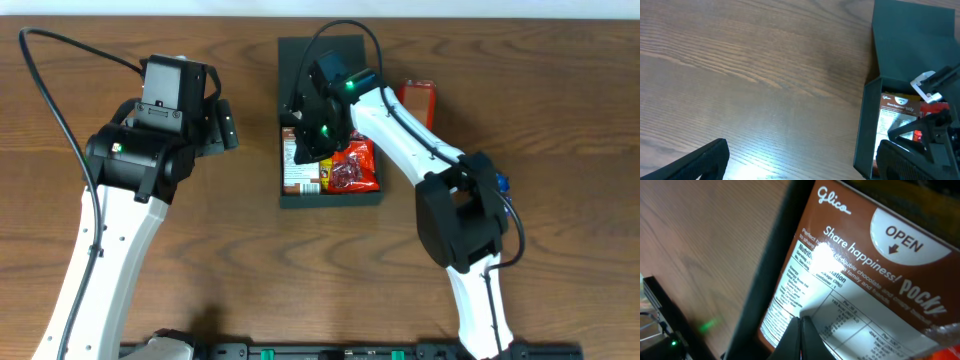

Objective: Pack container
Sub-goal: 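Move the right gripper to the red Hello Panda box and grasp it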

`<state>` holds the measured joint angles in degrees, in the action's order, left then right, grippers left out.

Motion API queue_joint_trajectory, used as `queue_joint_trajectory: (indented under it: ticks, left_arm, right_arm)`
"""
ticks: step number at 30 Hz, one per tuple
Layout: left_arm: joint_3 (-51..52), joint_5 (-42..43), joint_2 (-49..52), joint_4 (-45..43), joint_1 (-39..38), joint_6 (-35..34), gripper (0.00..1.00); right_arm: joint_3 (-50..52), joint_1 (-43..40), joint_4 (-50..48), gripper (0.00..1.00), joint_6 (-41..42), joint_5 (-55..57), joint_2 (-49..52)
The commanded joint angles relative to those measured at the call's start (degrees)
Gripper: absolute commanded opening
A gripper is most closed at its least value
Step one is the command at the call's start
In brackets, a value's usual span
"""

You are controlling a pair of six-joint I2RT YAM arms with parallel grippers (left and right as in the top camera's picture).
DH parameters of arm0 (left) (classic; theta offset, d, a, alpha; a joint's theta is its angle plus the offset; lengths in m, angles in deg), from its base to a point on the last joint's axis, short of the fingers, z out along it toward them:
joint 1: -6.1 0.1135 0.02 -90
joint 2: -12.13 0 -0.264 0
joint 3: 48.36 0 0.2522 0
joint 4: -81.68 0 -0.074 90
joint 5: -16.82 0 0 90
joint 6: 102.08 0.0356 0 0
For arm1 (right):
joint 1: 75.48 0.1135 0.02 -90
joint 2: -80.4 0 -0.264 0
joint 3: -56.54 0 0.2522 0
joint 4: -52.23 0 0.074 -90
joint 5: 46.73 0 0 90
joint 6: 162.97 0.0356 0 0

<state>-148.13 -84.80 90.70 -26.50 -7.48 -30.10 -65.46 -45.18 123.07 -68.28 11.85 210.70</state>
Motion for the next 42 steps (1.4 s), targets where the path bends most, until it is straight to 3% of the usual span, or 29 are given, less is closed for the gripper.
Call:
queue_joint_trajectory:
  ticks: [1,9,12,13,15,18,25,31,35,42]
  left_arm:
    - [-1.2,-1.0,0.2,0.1,0.2,-0.4,0.95]
    - [-1.2,-1.0,0.2,0.0,0.2,-0.4,0.95]
    - [-1.2,-1.0,0.2,0.0,0.2,-0.4,0.95]
    - [-1.2,-1.0,0.2,0.0,0.2,-0.5,0.95]
    - [-1.2,-1.0,0.2,0.0,0.2,-0.5,0.95]
    - [-1.2,-1.0,0.2,-0.1,0.2,-0.5,0.95]
    - [-1.2,-0.8,0.2,-0.2,0.2,-1.6,0.95]
    - [-1.2,-0.8,0.2,-0.2,0.2,-1.6,0.95]
    - [-1.2,-0.8,0.2,-0.2,0.2,-1.6,0.95]
    - [-1.2,-0.8,0.2,-0.2,0.2,-1.6,0.95]
  right_arm:
    - [0.4,1.1,-1.2,0.02,-0.9,1.7,0.1]
    - [-5.4,-1.0,2.5,0.02,-1.2,2.3,-3.3]
    - [-10.4,-4.2,4.8,0.02,-2.0,8.7,-8.1]
    - [-11.3,-5.3,4.9,0.09,-2.0,12.4,-9.6]
    - [-11.8,-8.6,4.4,0.47,-1.9,23.5,-12.9]
    - [-11.7,-12.8,4.5,0.68,-0.5,30.5,-14.1]
    - [-10.5,-20.3,5.0,0.88,2.5,32.1,-6.8]
    - [-10.5,-21.3,3.4,0.92,2.7,34.2,1.7]
    - [-10.5,-21.3,3.4,0.99,7.7,35.6,4.5]
    - [-10.5,-21.3,3.4,0.99,12.2,35.7,6.9]
